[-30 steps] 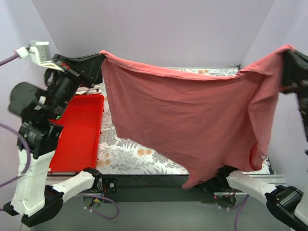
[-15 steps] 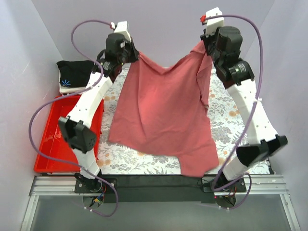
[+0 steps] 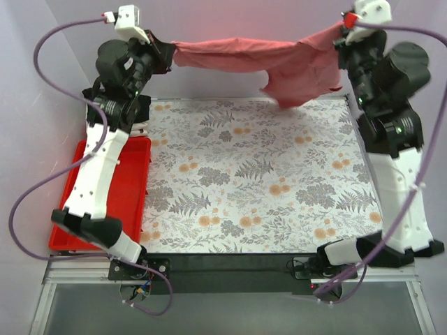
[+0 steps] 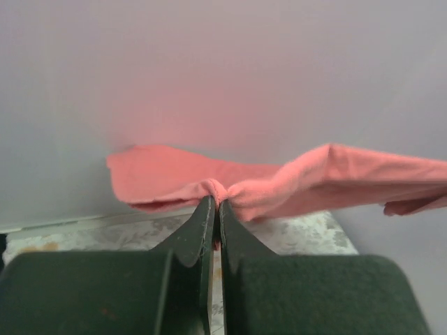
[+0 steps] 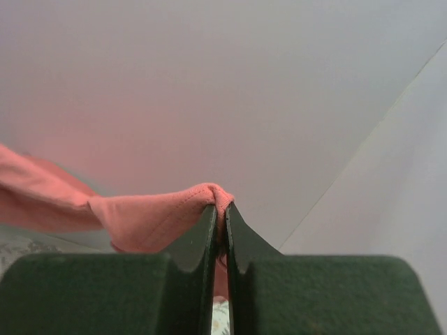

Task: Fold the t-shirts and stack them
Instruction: Flatten the tshirt out

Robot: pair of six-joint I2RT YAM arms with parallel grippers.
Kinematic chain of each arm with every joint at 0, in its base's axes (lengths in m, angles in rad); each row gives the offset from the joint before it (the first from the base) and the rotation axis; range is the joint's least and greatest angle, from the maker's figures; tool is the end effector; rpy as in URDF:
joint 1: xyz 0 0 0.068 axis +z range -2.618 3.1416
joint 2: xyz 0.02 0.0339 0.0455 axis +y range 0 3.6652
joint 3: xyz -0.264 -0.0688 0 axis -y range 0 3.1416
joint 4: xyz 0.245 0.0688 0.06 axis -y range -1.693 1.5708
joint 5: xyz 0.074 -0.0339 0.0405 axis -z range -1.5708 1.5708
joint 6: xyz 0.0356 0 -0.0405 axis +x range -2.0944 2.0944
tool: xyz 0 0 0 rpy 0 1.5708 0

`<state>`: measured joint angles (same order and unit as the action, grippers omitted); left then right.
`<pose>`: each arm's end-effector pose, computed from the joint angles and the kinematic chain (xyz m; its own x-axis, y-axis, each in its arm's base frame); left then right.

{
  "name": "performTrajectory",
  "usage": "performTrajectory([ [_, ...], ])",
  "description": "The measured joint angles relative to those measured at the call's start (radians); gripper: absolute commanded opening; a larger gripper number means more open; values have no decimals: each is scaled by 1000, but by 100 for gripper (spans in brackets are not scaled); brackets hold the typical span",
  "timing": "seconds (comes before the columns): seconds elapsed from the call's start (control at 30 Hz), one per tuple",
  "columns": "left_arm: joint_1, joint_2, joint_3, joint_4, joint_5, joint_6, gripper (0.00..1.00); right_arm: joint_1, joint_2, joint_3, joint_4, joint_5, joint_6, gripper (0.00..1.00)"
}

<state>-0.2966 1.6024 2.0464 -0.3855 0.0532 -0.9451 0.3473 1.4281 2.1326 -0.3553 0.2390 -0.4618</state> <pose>0.3181 -0.0992 0.5432 -0.2450 -0.7715 -0.5872 0.2460 0.5364 -0.8073 0.2213 0.0711 0.6164 0.3422 -0.3365 -0.8773 0.0346 0.9375 -0.3462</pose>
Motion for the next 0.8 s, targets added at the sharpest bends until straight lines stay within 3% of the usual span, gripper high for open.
performTrajectory([
  [0.2, -3, -307, -463, 139, 53, -55, 0, 0, -370, -491, 66, -69, 37, 1],
  [0.33, -3, -417, -799, 194, 52, -113, 0, 0, -489, -840, 74, -113, 129, 1],
  [0.37, -3, -428, -884, 191, 51, -135, 5, 0, -492, -911, 66, -117, 159, 7],
  [0.4, -3, -434, -963, 182, 51, -156, 30, 1, -498, -996, 50, -121, 200, 13],
  [0.43, -3, -435, -1034, 172, 51, -169, 41, 1, -489, -1075, 19, -123, 236, 26],
  [0.47, -6, -440, -1110, 159, 47, -190, 51, 1, -476, -1144, -18, -124, 275, 32],
  [0.5, -8, -451, -1180, 136, 37, -212, 73, 3, -470, -1204, -54, -130, 304, 37],
  [0.53, -12, -468, -1238, 108, 20, -229, 79, 4, -471, -1255, -89, -135, 331, 43],
  [0.63, -31, -562, -1308, 33, -39, -282, 86, 11, -500, -1291, -174, -150, 390, 48],
  [0.8, -40, -672, -1220, 89, -62, -305, 86, 16, -563, -1240, -134, -160, 465, 50],
])
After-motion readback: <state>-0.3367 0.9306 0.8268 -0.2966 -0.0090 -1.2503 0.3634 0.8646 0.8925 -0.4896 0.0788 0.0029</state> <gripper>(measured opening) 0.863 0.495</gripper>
